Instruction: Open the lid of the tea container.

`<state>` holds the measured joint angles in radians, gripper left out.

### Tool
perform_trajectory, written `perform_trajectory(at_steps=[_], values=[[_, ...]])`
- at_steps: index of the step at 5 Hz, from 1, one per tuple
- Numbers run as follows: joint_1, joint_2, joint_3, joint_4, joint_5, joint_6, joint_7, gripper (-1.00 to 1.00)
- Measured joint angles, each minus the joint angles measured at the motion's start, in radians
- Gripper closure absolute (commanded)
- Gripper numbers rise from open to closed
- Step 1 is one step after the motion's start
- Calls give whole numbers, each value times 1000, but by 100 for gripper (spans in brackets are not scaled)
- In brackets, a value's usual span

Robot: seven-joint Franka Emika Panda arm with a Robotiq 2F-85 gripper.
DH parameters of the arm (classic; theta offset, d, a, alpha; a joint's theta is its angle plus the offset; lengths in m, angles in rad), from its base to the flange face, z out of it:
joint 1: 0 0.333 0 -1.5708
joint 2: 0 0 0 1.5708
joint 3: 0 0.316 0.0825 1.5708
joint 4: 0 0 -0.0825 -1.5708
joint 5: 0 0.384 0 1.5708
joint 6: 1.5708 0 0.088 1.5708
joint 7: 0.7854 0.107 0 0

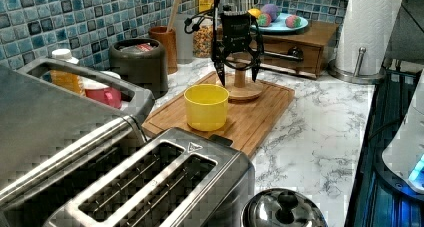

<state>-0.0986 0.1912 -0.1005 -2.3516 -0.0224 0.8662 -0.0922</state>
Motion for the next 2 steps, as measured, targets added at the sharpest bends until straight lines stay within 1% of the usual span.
perform_trajectory(at_steps=[1, 2], values=[[0, -3, -4, -8, 15, 6, 0, -100], [-9, -5, -4, -8, 30, 4, 0, 100]])
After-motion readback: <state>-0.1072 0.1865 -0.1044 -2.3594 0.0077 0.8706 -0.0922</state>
